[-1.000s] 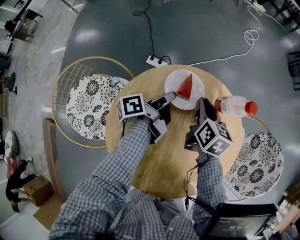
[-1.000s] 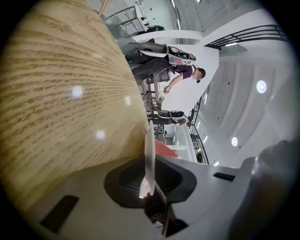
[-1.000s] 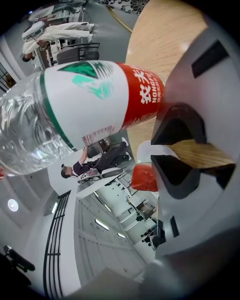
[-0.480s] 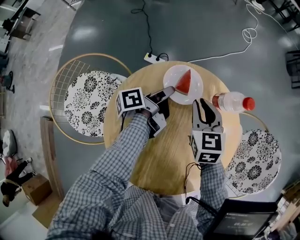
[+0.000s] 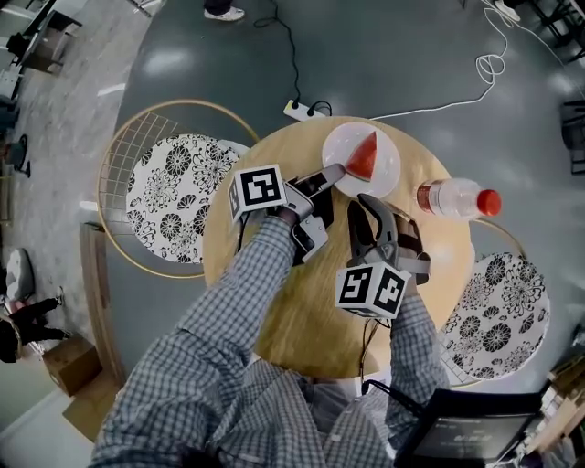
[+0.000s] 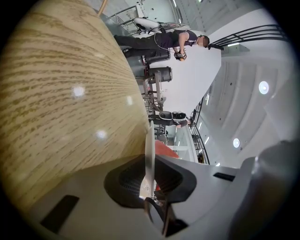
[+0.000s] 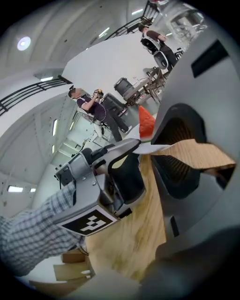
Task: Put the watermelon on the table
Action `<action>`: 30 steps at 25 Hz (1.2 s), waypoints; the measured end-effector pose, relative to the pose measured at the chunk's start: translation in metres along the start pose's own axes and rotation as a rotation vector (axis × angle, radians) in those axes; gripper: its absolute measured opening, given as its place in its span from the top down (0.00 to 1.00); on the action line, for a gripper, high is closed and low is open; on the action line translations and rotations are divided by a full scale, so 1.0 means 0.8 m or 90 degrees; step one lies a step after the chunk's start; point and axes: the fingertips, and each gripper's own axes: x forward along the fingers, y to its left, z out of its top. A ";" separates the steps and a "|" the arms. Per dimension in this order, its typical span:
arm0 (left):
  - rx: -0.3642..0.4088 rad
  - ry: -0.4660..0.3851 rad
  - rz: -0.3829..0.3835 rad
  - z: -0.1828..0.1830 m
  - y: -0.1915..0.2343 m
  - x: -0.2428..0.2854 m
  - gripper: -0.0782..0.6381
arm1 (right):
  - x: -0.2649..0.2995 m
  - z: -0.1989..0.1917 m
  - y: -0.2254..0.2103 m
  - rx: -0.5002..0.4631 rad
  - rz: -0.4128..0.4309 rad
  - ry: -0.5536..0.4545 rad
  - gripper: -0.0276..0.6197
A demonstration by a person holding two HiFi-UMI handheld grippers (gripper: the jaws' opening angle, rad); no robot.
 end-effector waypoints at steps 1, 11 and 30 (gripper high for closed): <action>0.000 0.000 0.000 0.000 0.000 0.000 0.82 | 0.003 0.000 0.000 -0.018 -0.006 0.005 0.84; 0.024 0.009 -0.001 0.000 -0.003 0.001 0.82 | 0.009 -0.003 0.003 -0.078 -0.014 0.043 0.90; 0.086 -0.032 -0.062 0.013 -0.038 -0.039 0.65 | 0.017 -0.013 0.011 -0.046 0.028 0.074 0.89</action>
